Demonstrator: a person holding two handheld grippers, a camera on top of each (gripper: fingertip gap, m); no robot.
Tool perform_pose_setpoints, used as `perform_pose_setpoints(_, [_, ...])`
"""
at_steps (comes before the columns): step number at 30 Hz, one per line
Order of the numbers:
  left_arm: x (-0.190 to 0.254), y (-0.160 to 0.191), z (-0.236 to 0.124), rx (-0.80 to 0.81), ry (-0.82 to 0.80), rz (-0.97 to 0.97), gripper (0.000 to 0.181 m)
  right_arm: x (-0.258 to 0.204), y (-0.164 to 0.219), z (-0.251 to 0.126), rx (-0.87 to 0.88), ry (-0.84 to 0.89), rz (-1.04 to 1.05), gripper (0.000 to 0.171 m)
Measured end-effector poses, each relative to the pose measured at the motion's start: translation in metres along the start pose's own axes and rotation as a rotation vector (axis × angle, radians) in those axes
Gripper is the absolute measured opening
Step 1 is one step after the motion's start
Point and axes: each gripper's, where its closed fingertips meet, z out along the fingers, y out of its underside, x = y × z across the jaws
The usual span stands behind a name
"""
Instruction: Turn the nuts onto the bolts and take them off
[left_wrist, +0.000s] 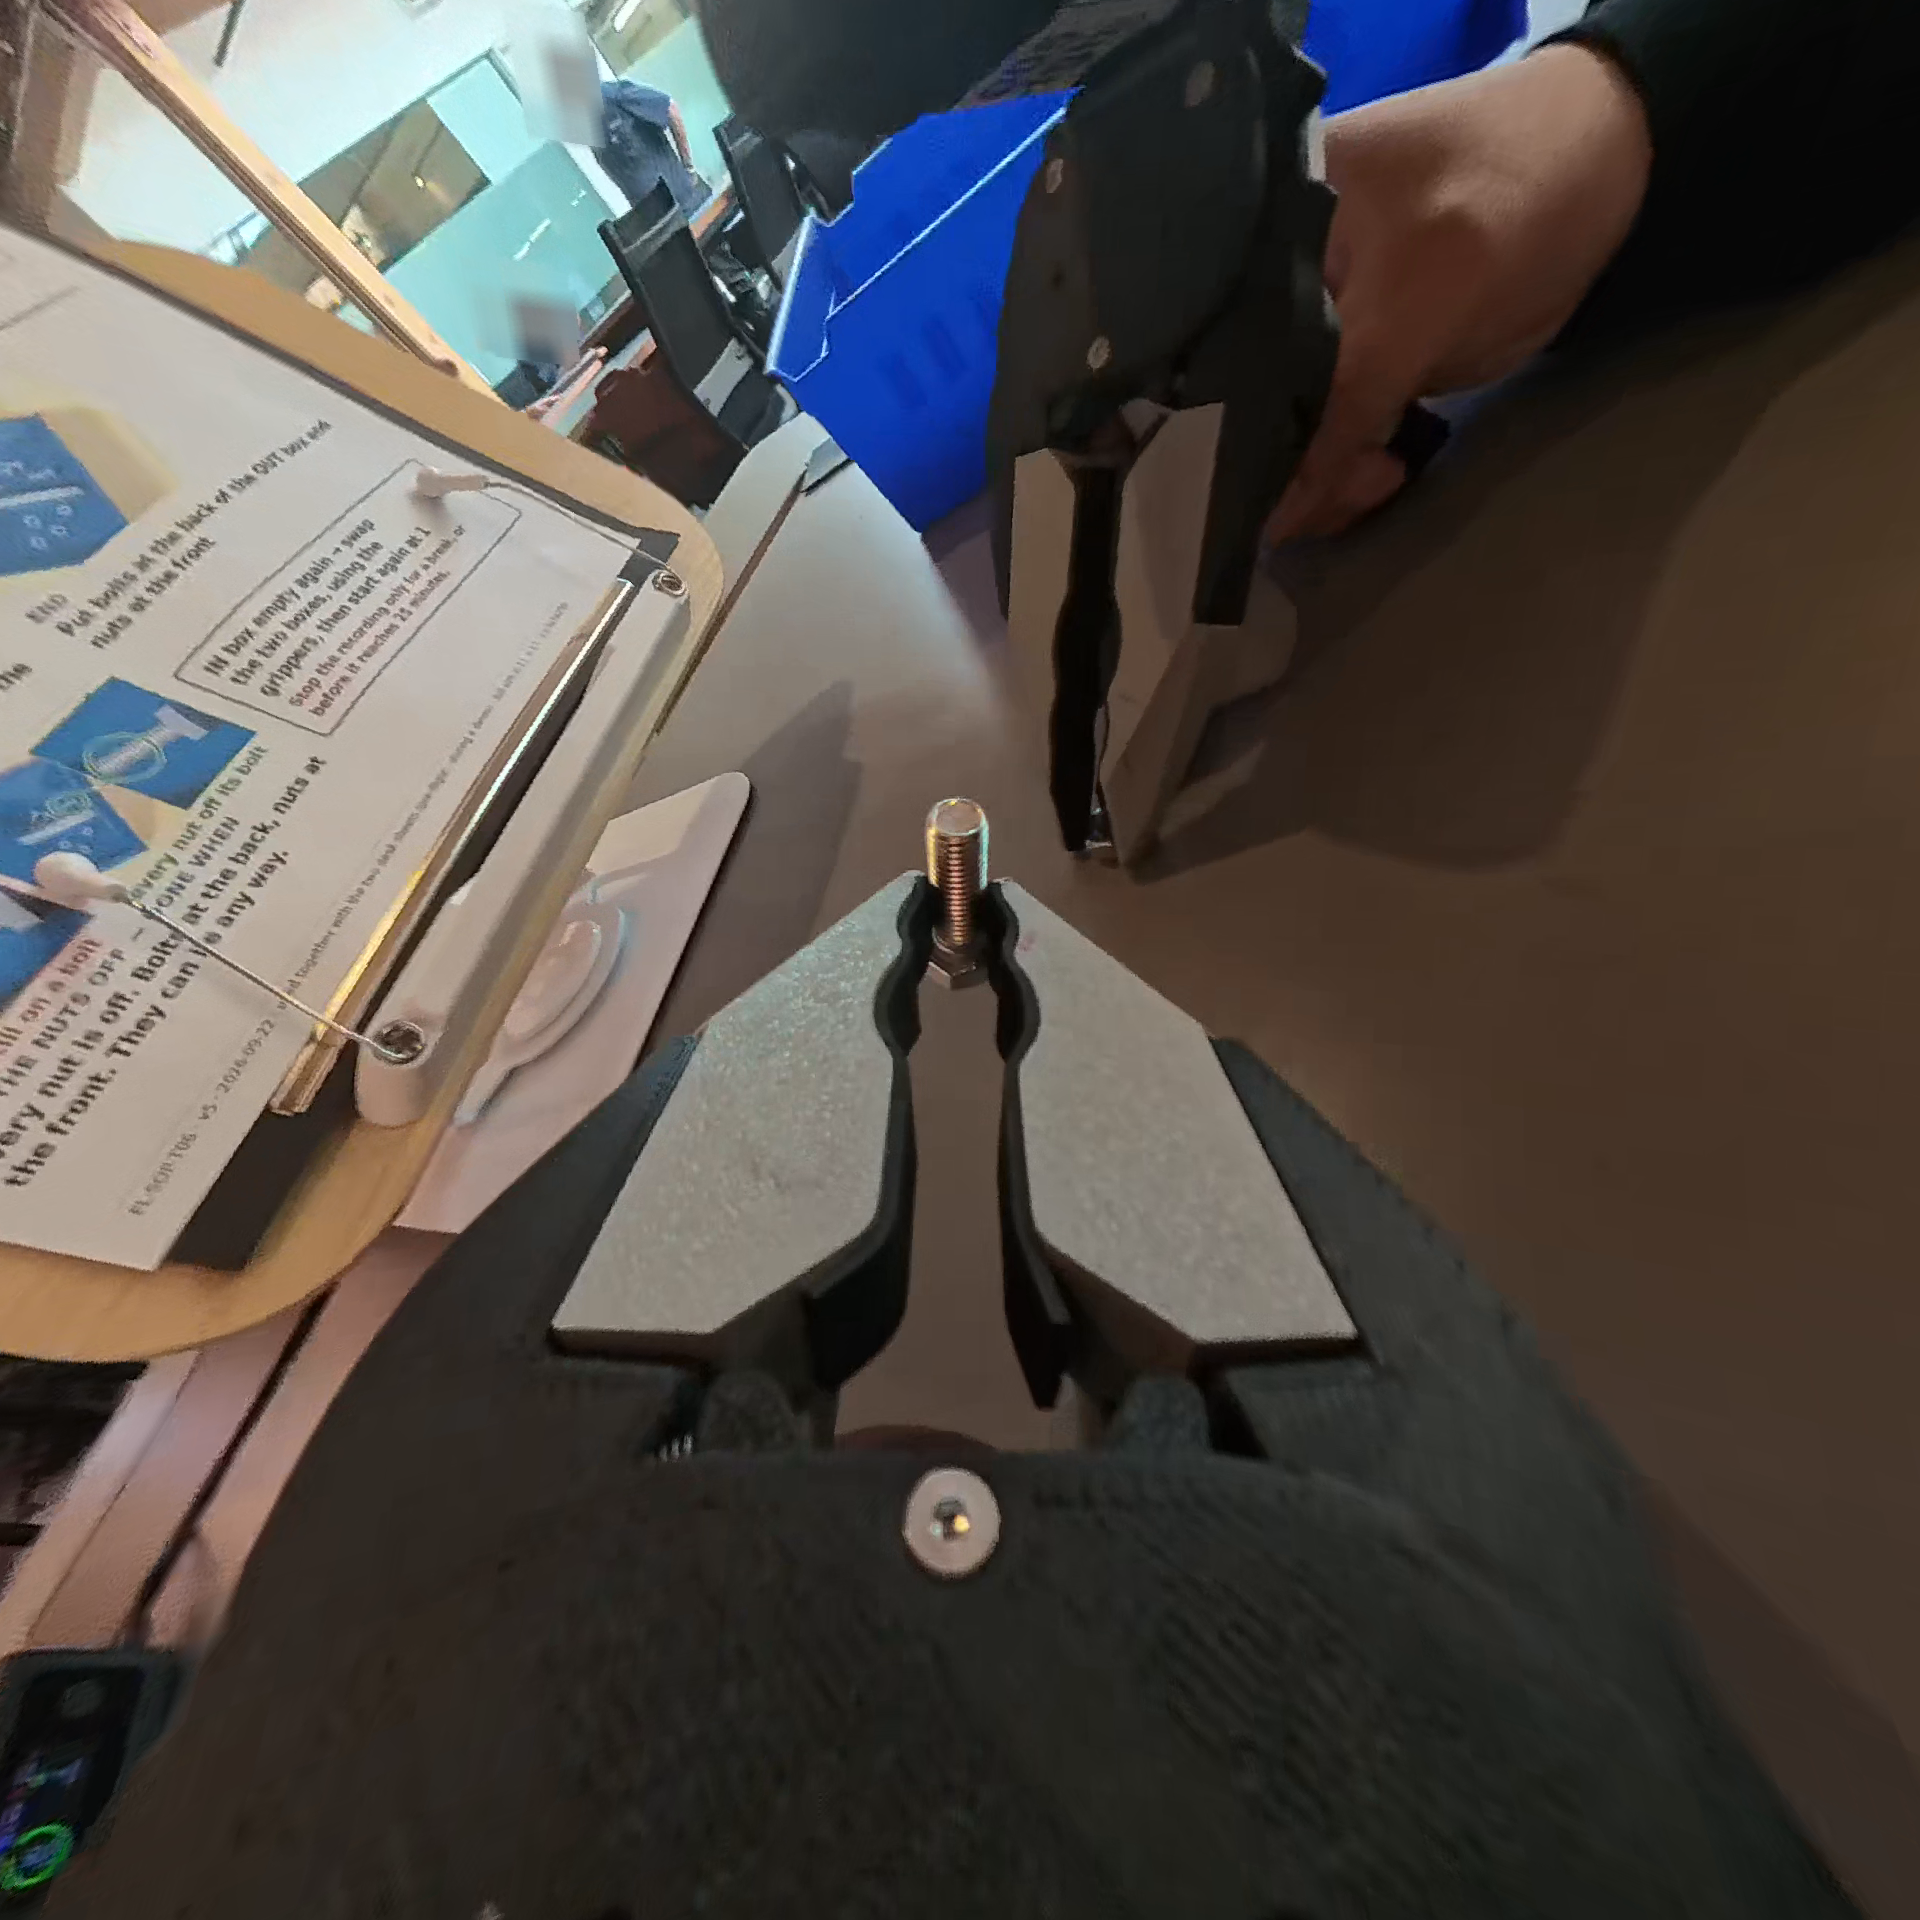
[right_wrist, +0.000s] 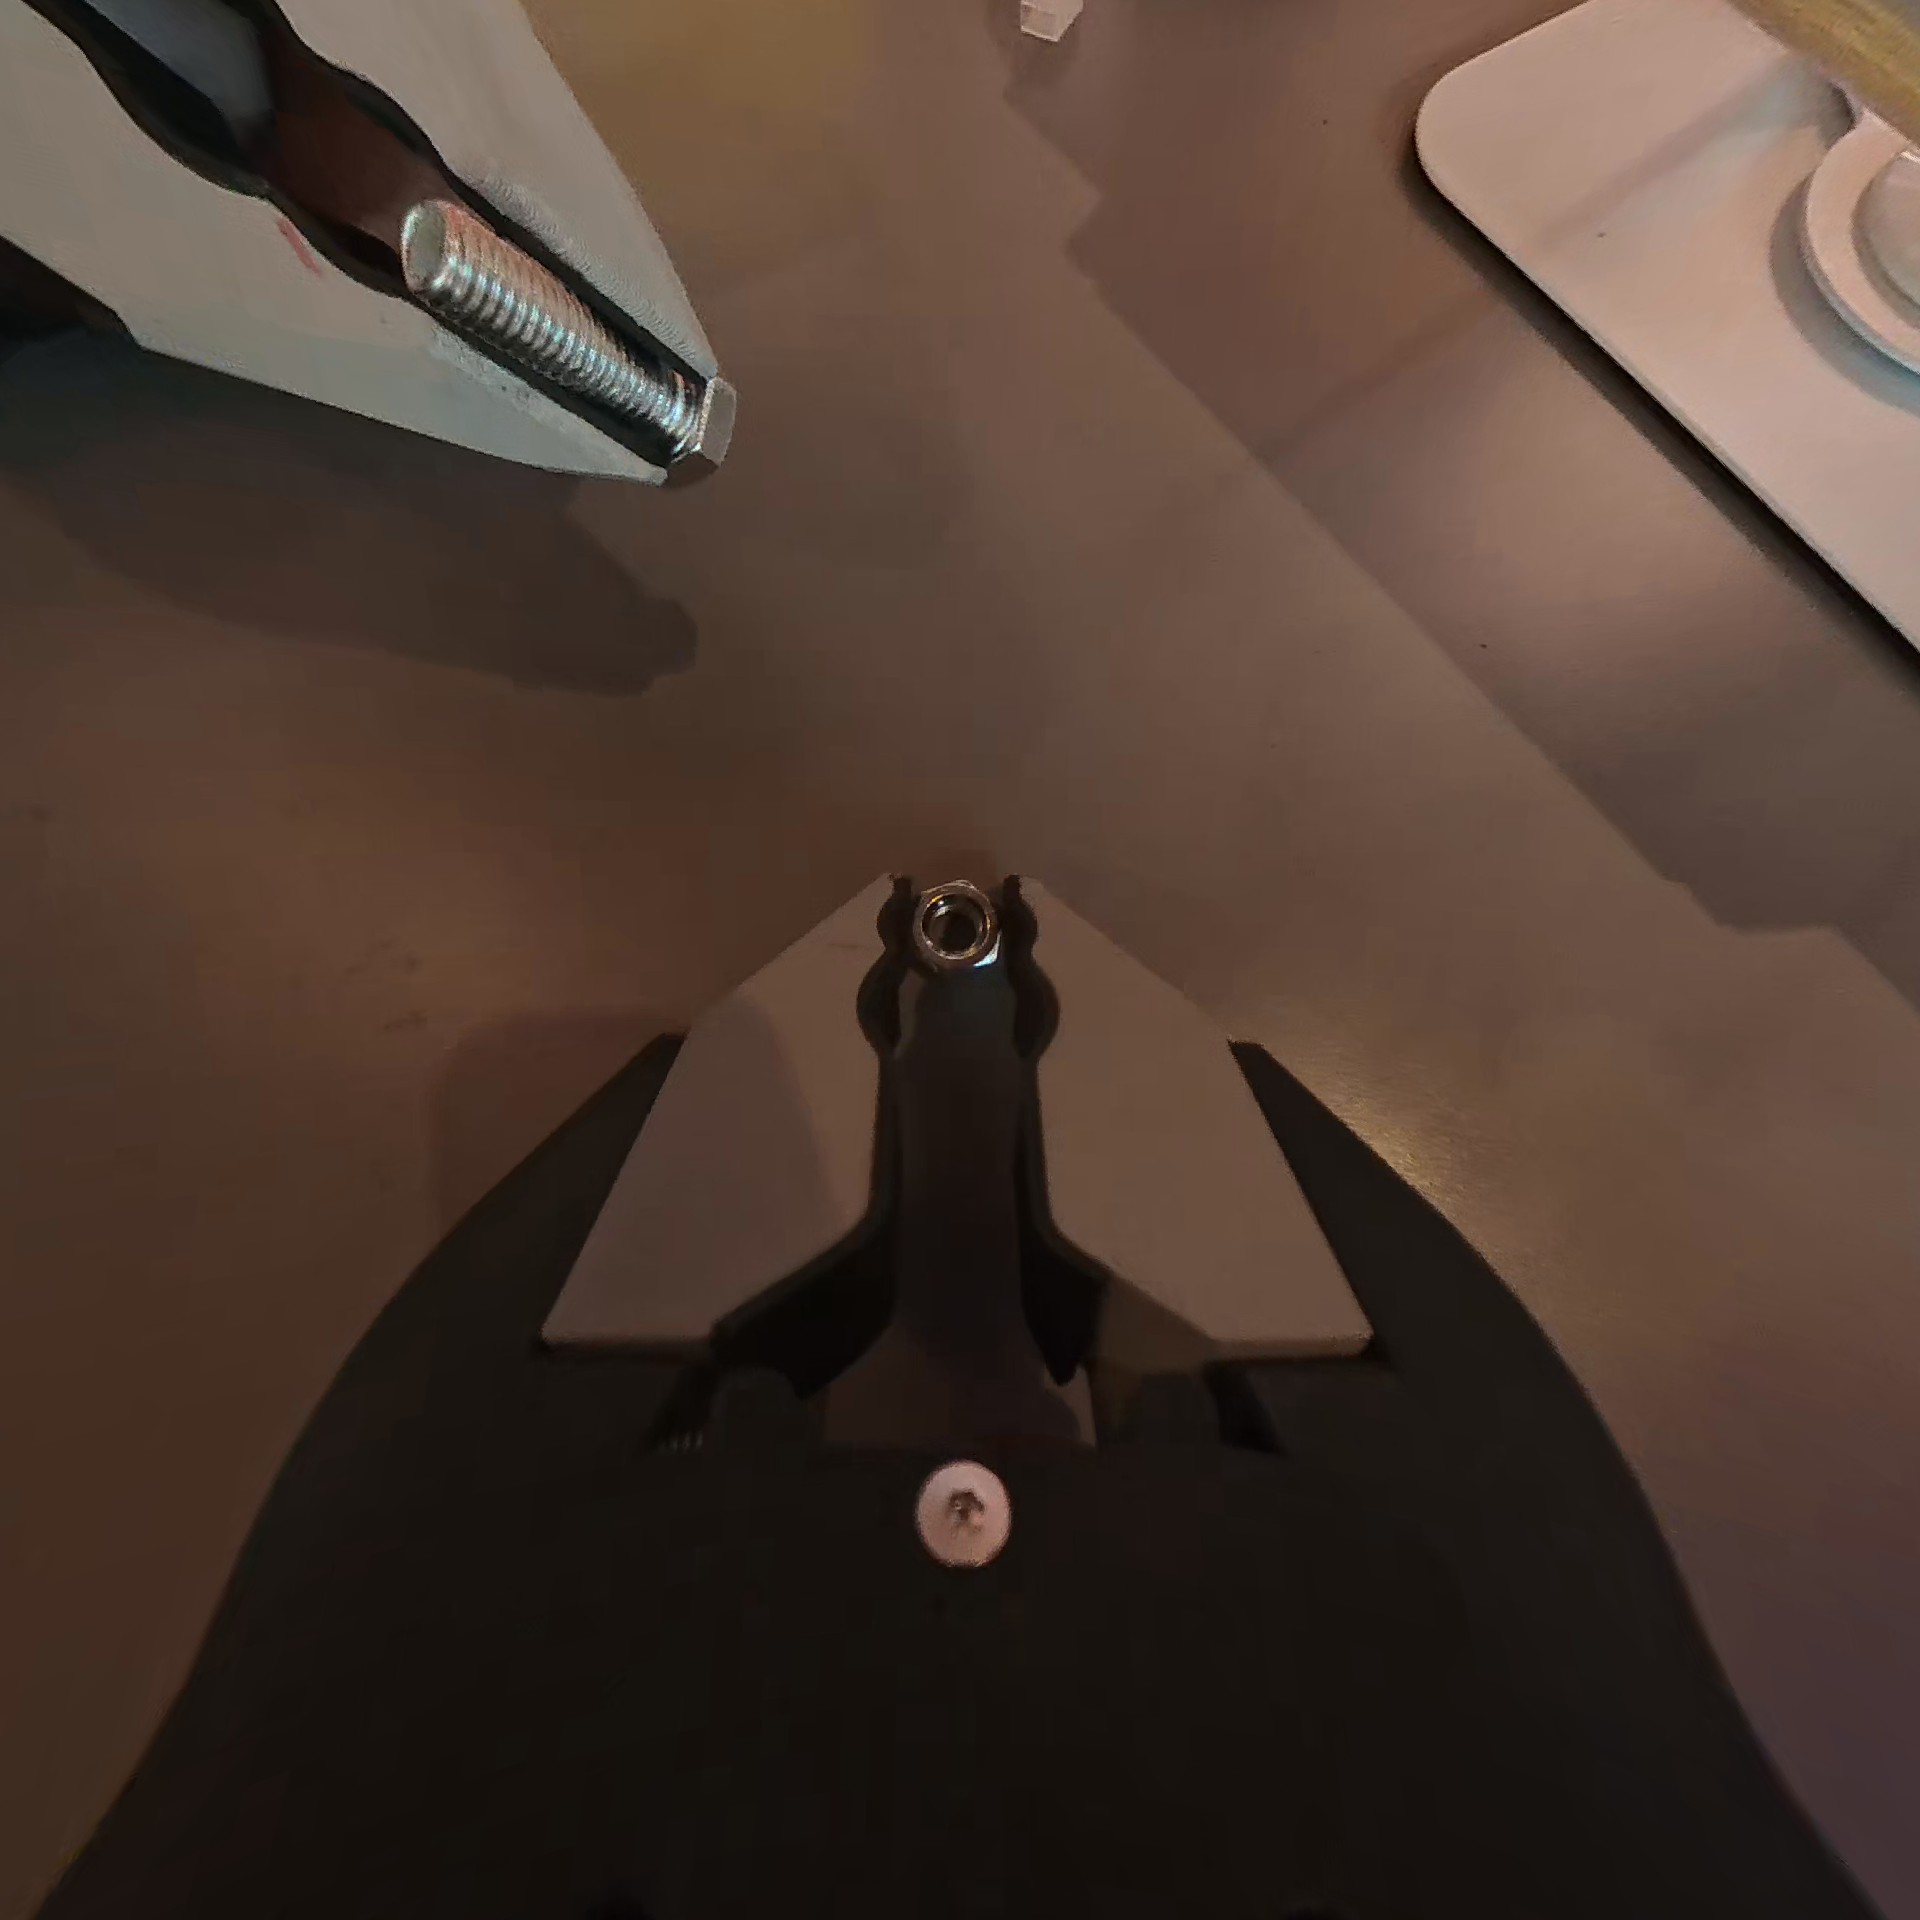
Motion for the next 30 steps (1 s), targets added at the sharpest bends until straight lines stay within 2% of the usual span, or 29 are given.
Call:
perform_pose_setpoints(3, [0.002, 0.0, 0.001, -0.023, -0.021, 0.068, 0.007, -0.002, 0.0, 0.0, -0.001, -0.006, -0.014, 0.014])
perform_pose_setpoints(8, [0.014, -0.01, 0.004, 0.002, 0.026, 0.051, 0.007, -0.003, 0.0, 0.0, 0.0, -0.021, -0.007, 0.014])
perform_pose_setpoints(12, [0.013, -0.006, 0.009, -0.028, 0.002, 0.076, 0.008, -0.004, 0.0, 0.0, 0.0, -0.025, -0.012, 0.015])
perform_pose_setpoints(17, [0.001, 0.021, 0.016, -0.153, 0.004, -0.111, 0.008, 0.002, -0.006, -0.007, 0.057, -0.019, -0.033, 0.023])
perform_pose_setpoints(23, [-0.004, 0.031, 0.014, -0.211, 0.035, -0.303, 0.007, 0.027, -0.014, -0.027, 0.182, 0.016, -0.016, 0.028])
perform_pose_setpoints(27, [0.004, 0.034, 0.014, -0.236, 0.123, -0.441, 0.007, 0.045, -0.016, -0.041, 0.242, 0.129, -0.012, 0.03])
perform_pose_setpoints(30, [0.007, 0.037, 0.015, -0.262, 0.131, -0.45, 0.007, 0.055, -0.009, -0.05, 0.234, 0.239, -0.036, 0.03])
